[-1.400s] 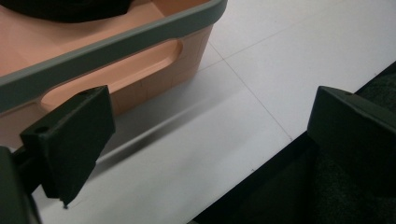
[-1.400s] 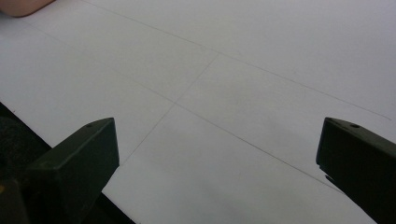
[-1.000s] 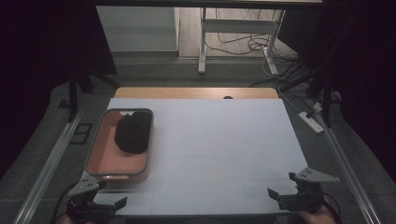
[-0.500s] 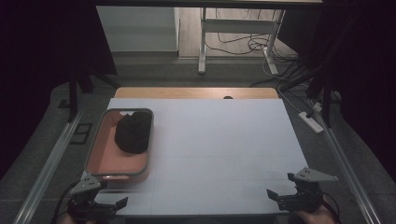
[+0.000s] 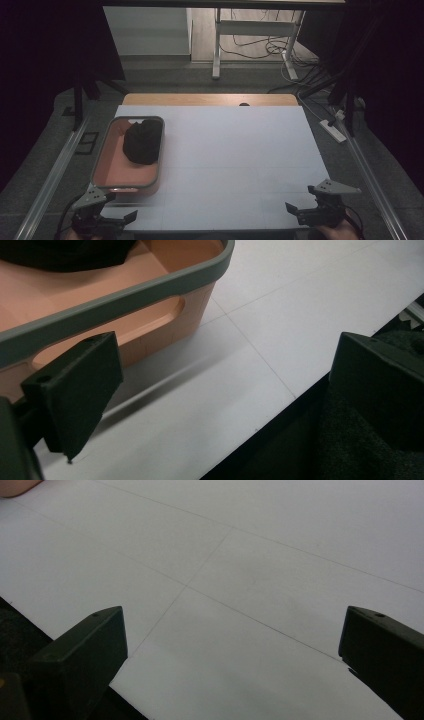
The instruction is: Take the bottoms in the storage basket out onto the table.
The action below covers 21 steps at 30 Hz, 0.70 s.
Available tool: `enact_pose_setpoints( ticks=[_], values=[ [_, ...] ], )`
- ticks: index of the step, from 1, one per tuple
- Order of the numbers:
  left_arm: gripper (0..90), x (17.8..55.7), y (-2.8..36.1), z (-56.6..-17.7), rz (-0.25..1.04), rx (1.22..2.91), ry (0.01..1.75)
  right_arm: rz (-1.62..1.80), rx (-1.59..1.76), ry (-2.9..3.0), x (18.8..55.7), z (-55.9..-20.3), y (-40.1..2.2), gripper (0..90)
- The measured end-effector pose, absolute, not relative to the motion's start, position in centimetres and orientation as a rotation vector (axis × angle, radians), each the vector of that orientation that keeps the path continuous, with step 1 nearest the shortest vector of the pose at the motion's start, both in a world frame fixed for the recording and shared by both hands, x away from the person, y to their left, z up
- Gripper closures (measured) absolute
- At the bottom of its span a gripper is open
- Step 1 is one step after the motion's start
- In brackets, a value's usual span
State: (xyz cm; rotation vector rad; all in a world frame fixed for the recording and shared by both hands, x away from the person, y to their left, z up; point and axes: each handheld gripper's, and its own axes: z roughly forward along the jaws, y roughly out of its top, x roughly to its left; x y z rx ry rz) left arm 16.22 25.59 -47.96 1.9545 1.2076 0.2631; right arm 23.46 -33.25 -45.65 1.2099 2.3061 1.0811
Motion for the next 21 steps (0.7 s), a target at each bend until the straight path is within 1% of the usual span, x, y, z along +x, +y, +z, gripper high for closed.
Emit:
enact_pose_setpoints(
  ticks=[21],
  values=[
    [1.5,16.63,25.47,-47.1,0.25,1.956,1.147,1.081,1.212,2.32,23.58,-45.7,-33.29,0.0]
  ],
)
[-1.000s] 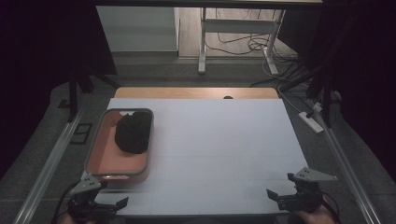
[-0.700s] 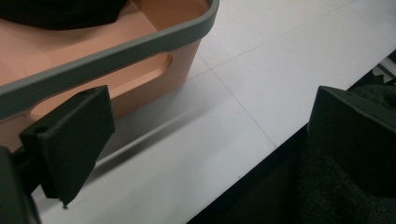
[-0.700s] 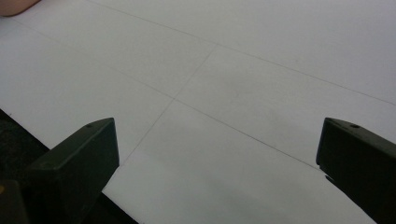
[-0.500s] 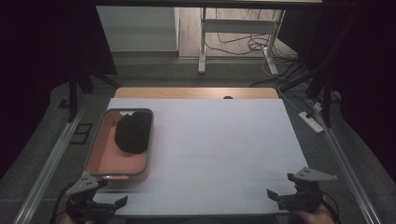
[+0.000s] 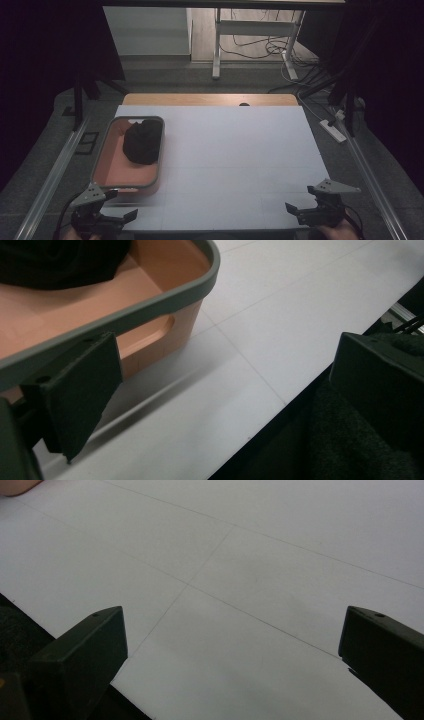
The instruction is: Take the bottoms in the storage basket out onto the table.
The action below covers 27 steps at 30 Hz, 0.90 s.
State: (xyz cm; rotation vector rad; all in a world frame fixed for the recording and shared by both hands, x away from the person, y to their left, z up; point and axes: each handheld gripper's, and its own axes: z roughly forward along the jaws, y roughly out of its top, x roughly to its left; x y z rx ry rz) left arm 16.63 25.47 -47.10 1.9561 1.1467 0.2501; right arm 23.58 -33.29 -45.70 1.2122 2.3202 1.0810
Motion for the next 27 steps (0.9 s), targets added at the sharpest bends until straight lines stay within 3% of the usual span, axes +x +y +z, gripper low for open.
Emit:
enact_pose_setpoints(
  ticks=[27],
  values=[
    [0.0,19.1,24.1,-45.4,0.349,1.974,1.114,1.082,1.209,2.329,23.6,-45.7,-33.2,0.0]
  ],
)
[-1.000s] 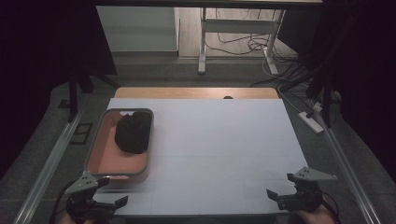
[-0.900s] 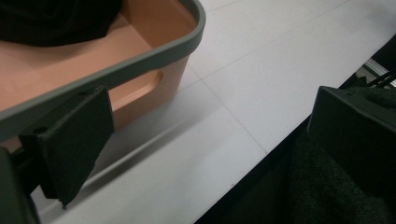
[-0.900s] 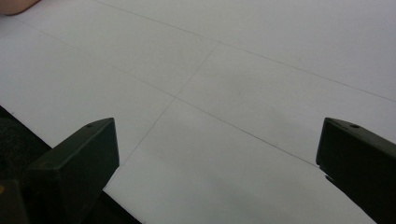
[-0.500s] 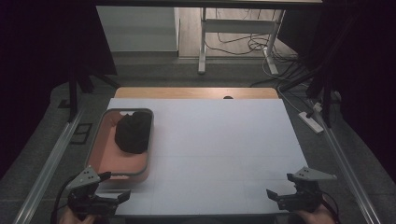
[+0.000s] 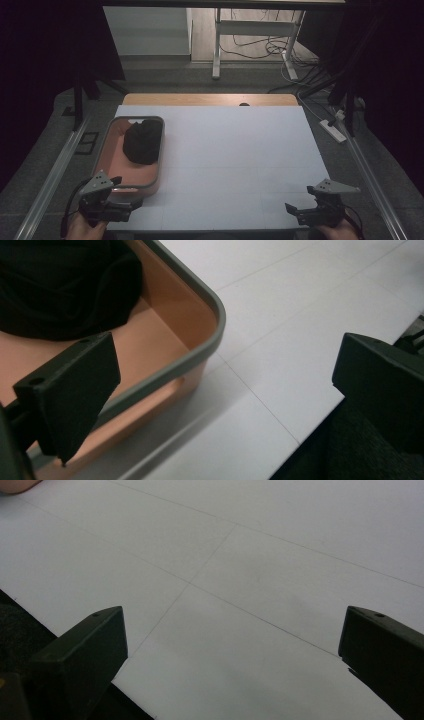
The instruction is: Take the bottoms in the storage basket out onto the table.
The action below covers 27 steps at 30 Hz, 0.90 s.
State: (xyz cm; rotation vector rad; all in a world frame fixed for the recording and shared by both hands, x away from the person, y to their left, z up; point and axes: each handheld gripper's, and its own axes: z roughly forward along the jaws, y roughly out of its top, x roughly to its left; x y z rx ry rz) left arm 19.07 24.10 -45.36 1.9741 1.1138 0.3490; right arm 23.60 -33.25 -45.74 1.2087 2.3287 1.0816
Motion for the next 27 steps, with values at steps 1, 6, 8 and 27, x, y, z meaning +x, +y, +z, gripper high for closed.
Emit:
enact_pose_setpoints(
  ticks=[1,6,8,27],
  values=[
    [0.0,19.2,24.1,-45.4,0.348,1.976,1.115,1.082,1.209,2.329,23.6,-45.7,-33.3,0.0],
    [0.0,19.8,24.1,-45.3,0.342,1.965,1.115,1.081,1.21,2.331,23.6,-45.7,-33.2,0.0],
    [0.0,20.2,24.2,-45.2,0.342,1.963,1.112,1.081,1.209,2.332,23.6,-45.7,-33.2,0.0],
    [0.1,23.1,24.2,-45.0,0.323,1.934,1.122,1.075,1.202,2.341,23.6,-45.8,-33.2,0.0]
  ],
)
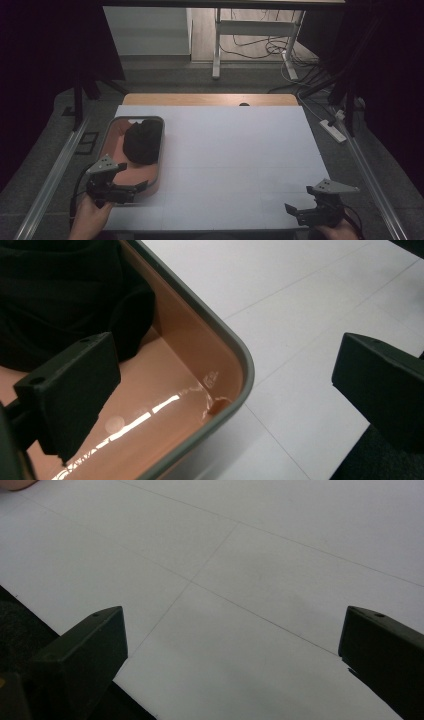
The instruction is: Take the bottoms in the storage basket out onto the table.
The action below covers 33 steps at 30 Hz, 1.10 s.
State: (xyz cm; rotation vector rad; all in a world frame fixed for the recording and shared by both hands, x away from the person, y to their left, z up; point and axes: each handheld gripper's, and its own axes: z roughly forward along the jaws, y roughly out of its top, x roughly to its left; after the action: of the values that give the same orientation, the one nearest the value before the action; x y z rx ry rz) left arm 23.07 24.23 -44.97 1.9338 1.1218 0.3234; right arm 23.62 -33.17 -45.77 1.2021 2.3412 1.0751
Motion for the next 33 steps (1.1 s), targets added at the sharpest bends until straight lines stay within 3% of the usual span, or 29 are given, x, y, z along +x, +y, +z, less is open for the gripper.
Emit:
enact_pose_setpoints(
  ticks=[33],
  values=[
    [0.9,29.2,23.7,-43.9,0.337,1.969,1.128,1.072,1.202,2.352,23.7,-45.8,-33.1,0.0]
  ],
)
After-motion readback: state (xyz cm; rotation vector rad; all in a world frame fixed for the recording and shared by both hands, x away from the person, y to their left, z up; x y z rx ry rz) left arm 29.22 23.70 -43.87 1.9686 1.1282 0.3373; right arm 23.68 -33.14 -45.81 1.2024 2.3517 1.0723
